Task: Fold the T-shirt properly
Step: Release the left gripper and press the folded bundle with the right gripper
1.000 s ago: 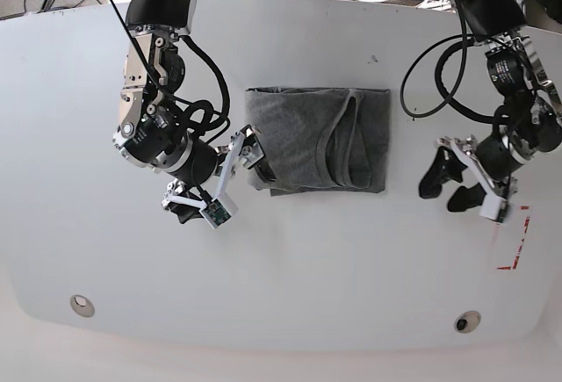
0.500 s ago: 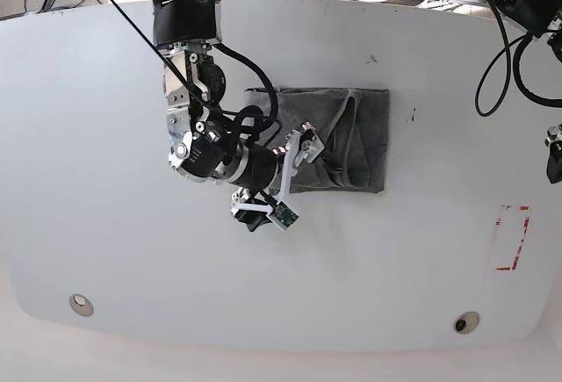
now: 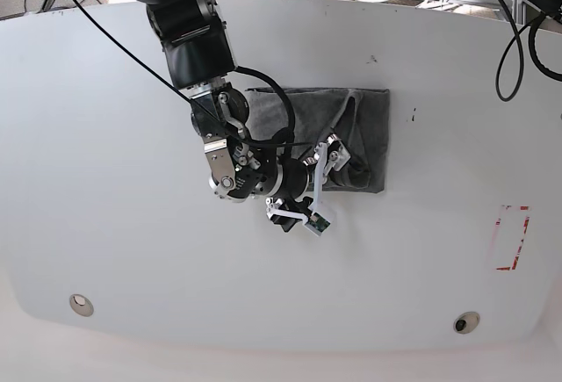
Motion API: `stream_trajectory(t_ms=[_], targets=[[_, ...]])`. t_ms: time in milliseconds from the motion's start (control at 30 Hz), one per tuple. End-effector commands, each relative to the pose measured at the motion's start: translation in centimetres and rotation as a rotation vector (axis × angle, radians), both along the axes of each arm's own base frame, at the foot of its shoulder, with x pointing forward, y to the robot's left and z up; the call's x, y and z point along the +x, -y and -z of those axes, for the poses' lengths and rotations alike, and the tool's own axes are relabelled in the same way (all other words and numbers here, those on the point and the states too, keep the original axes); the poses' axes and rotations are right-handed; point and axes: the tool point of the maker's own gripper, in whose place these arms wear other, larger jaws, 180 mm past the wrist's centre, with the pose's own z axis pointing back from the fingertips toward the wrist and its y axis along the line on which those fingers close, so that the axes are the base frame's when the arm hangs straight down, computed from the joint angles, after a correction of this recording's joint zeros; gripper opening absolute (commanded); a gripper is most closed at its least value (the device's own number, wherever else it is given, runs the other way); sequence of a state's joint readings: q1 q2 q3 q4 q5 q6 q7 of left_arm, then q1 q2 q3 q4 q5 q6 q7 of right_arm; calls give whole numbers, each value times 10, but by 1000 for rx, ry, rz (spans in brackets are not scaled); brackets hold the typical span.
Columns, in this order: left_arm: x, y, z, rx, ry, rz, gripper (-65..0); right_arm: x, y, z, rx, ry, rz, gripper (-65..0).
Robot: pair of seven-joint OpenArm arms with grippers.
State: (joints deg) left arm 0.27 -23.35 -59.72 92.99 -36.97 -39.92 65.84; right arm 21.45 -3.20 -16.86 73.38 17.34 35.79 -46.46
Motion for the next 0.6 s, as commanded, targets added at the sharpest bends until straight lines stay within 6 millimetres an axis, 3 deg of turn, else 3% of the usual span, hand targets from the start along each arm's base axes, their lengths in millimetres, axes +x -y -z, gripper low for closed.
stream_trajectory(t_ms=[0,133,233,300,500,567], targets=[[4,-6,-18,39,39,5,-283,12,-15,-13,67,25,8,-48],[3,-6,-16,36,36,4,-283,15,-21,-7,63,7,14,-86],[0,-5,-12,34,24,4,-283,14,-27,-5,65,5,12,-163],[-1,-5,-11,34,17,6,-283,12,-36,-8,80,13,2,-247],[-1,-4,-10,34,14,9,-283,13,-42,-14,91,25,13,-579],[-2,-4,-9,34,10,10,-283,14,-43,-19,96,38,17,-650]])
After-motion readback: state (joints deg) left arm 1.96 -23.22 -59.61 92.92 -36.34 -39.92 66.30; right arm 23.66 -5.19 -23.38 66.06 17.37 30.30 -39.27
